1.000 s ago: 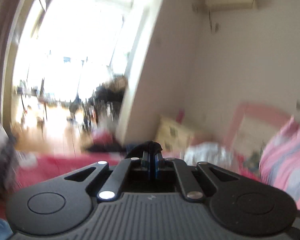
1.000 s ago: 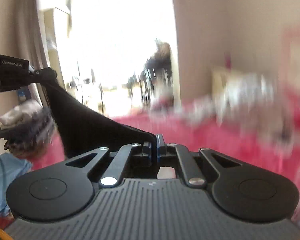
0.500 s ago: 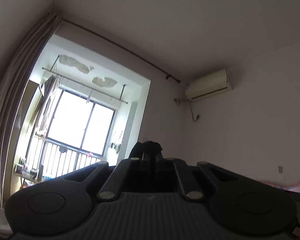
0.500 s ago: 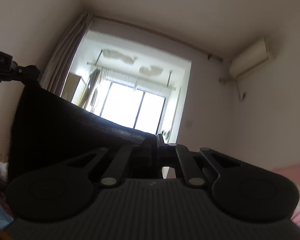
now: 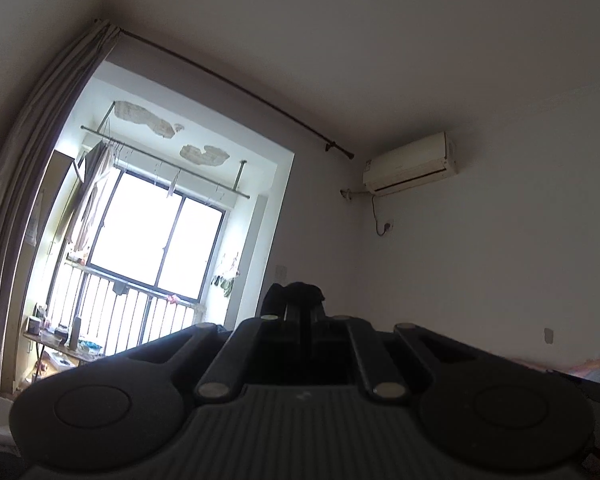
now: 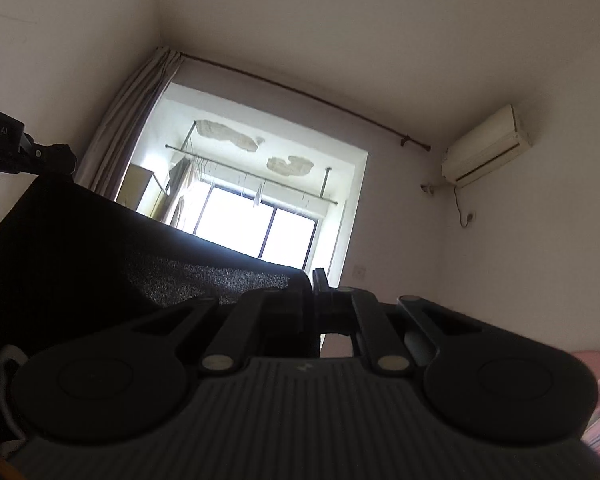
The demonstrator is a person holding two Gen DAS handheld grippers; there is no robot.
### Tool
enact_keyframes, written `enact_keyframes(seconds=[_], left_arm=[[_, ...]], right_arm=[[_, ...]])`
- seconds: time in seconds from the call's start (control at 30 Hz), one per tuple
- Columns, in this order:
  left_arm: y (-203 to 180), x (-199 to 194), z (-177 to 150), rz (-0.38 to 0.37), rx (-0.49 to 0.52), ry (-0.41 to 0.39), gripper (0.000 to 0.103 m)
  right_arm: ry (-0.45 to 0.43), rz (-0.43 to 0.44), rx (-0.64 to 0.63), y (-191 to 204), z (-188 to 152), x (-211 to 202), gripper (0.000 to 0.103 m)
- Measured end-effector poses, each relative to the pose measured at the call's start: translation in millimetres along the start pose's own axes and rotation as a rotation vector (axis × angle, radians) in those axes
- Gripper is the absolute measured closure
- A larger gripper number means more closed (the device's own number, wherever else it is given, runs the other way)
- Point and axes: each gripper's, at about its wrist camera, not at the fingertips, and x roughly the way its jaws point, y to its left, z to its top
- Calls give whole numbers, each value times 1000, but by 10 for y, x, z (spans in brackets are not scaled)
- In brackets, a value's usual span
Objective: Fold clothes
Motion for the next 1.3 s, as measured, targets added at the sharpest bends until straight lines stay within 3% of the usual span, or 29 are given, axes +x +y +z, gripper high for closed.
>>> enact_keyframes(seconds=[0.23, 0.33, 0.77, 0.87, 0.9, 0.97, 1.03, 1.07, 1.1, 1.13, 1.17, 1.2, 1.3], left_arm=[[652, 682, -750, 92, -27, 159, 97], [1050, 1065, -1284, 157, -45, 280, 97], [2365, 2892, -3792, 420, 99, 663, 97], [2512, 3039, -4436, 390, 104, 815, 88], [2565, 3091, -4645, 373, 105, 890, 78], [2681, 3100, -5039, 368, 82, 1004, 69], [2712, 3012, -5245, 364, 56, 1068, 60], [2699, 2989, -5203, 363, 50, 1055, 58], [2687, 2975, -5148, 362, 44, 1038, 50], [2676, 2961, -5092, 360, 38, 1021, 43], [2665, 2947, -5037, 359, 32, 1004, 42], [2654, 2933, -4982, 358, 27, 987, 41], [2641, 2873, -4755, 378, -12, 934, 34]], right_arm=[[111, 47, -14, 152, -599, 731, 100], [209, 82, -50, 350, -1102, 1228, 100], [669, 216, -123, 1235, -3768, 3184, 100], [810, 242, -68, 1422, -4409, 3447, 100], [872, 257, -34, 1461, -4628, 3518, 98], [1026, 308, 54, 1558, -5085, 3563, 97], [1131, 345, 111, 1654, -5439, 3462, 89], [1158, 355, 123, 1687, -5555, 3387, 88], [1140, 361, 122, 1669, -5548, 3341, 81], [1138, 362, 124, 1642, -5515, 3326, 68], [1140, 362, 127, 1614, -5481, 3316, 59], [1135, 365, 146, 1539, -5416, 3300, 43], [1109, 346, 248, 1230, -5193, 3181, 31]])
